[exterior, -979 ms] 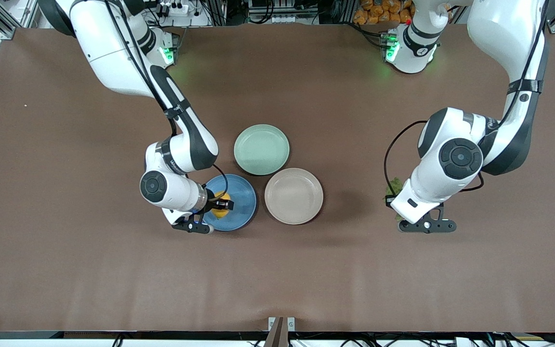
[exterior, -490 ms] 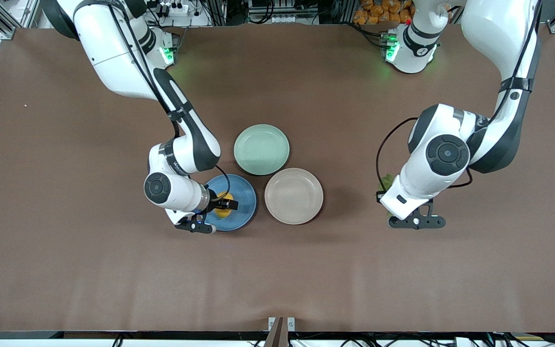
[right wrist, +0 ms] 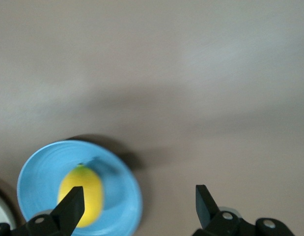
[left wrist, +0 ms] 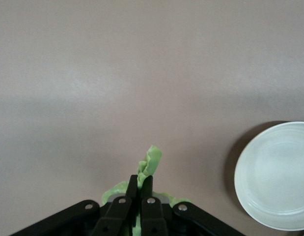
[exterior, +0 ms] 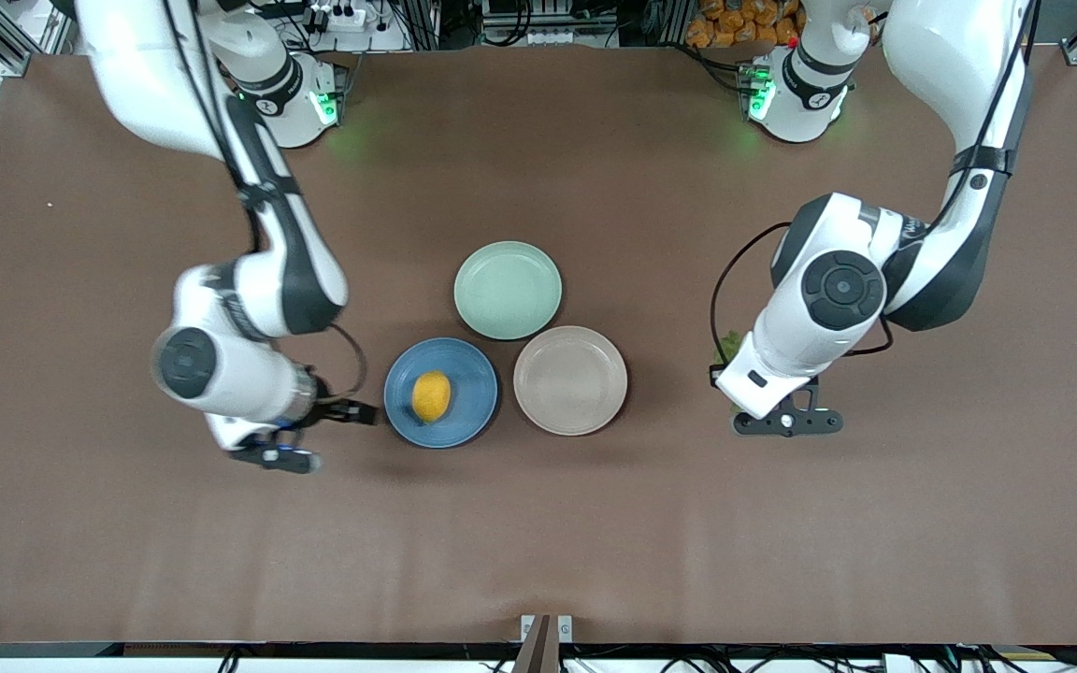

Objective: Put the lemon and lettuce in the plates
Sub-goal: 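Open the right gripper and withdraw it while the left gripper carries lettuce, then lower the lettuce onto the cream plate with the left gripper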

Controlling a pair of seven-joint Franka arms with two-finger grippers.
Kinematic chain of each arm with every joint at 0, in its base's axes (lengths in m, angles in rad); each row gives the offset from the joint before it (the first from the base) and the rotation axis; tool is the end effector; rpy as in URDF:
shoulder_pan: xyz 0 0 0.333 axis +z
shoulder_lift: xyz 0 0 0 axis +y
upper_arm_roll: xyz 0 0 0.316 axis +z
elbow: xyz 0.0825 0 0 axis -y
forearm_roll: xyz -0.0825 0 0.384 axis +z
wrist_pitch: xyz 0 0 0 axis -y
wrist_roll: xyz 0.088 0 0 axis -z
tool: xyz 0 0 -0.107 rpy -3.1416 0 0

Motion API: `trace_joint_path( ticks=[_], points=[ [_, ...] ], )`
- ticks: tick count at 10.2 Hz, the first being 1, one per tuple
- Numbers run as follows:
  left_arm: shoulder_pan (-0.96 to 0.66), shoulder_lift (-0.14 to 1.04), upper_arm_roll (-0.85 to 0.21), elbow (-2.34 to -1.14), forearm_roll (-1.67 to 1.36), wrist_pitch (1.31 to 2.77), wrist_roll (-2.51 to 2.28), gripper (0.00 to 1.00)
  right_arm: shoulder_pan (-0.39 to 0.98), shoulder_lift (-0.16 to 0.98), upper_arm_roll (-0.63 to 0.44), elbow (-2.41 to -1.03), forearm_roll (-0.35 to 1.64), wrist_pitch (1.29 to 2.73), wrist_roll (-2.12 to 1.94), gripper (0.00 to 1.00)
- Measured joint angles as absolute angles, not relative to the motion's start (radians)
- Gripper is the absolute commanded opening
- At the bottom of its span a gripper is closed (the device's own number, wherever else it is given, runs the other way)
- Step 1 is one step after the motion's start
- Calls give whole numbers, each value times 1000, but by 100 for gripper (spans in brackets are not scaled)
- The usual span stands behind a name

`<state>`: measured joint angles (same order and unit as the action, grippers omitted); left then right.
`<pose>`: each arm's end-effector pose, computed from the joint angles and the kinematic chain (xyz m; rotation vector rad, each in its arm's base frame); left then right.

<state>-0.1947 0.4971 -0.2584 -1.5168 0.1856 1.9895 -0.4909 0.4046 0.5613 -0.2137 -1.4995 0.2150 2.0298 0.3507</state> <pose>0.6370 -0.2676 0.3811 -3.0967 0.0137 -0.0243 0.6805 0.1683 0.3459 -3.0503 0.3461 0.0564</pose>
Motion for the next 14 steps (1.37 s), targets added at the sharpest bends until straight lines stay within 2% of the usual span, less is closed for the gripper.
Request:
trace_joint_path(
  ticks=[2, 5, 7, 10, 14],
  points=[
    [-219, 498, -259, -1516, 185, 1987, -519, 0, 371, 453, -283, -1498, 190, 1968, 333, 100],
    [-242, 500, -259, -1517, 185, 1984, -550, 0, 348, 307, -382, -1496, 163, 1767, 143, 100],
    [-258, 502, -259, -1517, 185, 1983, -557, 0, 348, 216, -411, -1494, 95, 1671, 65, 100],
    [-279, 513, -259, -1518, 185, 1982, -585, 0, 345, 111, -362, -1475, 44, 1528, 59, 100],
    [-349, 550, -254, -1509, 185, 1982, -648, 0, 150, 71, -162, -1478, 37, 1500, 53, 100]
  ],
)
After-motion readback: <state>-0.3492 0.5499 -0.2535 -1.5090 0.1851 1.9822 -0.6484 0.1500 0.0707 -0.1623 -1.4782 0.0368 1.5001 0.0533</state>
